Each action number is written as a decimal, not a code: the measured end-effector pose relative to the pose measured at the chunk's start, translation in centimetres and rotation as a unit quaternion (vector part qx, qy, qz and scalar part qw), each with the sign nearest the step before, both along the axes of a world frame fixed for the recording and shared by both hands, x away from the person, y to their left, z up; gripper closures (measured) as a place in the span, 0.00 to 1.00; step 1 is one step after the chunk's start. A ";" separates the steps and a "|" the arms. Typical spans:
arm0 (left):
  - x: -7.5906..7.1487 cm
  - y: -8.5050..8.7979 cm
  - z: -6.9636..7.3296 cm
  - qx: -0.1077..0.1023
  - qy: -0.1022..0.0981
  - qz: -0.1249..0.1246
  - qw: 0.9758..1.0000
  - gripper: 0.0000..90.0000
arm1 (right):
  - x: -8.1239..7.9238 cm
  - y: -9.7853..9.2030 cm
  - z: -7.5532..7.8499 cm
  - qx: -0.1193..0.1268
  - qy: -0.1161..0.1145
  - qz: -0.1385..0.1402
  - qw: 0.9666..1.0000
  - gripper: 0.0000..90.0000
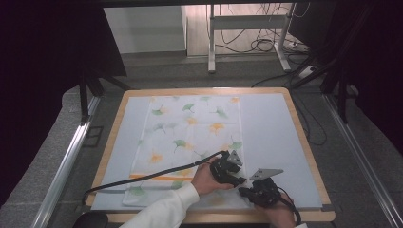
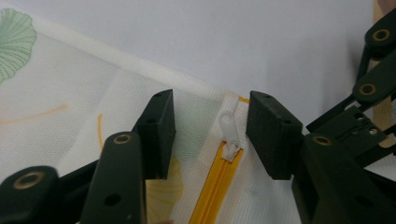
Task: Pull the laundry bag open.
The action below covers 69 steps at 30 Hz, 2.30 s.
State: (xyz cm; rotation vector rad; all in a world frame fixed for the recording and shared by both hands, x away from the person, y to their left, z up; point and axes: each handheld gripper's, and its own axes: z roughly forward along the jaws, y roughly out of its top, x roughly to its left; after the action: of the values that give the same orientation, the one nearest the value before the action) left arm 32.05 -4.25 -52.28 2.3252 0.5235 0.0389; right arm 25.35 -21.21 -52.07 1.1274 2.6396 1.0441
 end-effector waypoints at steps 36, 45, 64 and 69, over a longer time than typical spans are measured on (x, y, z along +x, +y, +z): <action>-0.2 0.2 0.1 -0.003 0.008 -0.010 1.000 1.00 | 1.4 -0.5 0.4 -0.008 -0.017 -0.046 0.999 0.99; 0.0 0.1 -0.2 -0.005 0.011 -0.011 1.000 0.98 | 1.5 -0.2 0.2 -0.018 -0.016 -0.046 0.999 0.99; -0.3 0.1 -0.1 -0.001 -0.002 -0.009 1.000 1.00 | 2.0 -0.4 0.2 -0.004 0.003 -0.060 0.998 0.99; -0.5 0.2 0.0 0.008 -0.011 -0.010 1.000 1.00 | 2.4 -1.0 0.0 0.021 0.026 -0.067 0.997 0.99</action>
State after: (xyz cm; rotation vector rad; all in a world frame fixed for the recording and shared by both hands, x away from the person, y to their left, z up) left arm 31.52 -4.04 -52.30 2.3423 0.4896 0.0600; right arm 27.70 -22.19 -52.08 1.3363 2.5493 1.0626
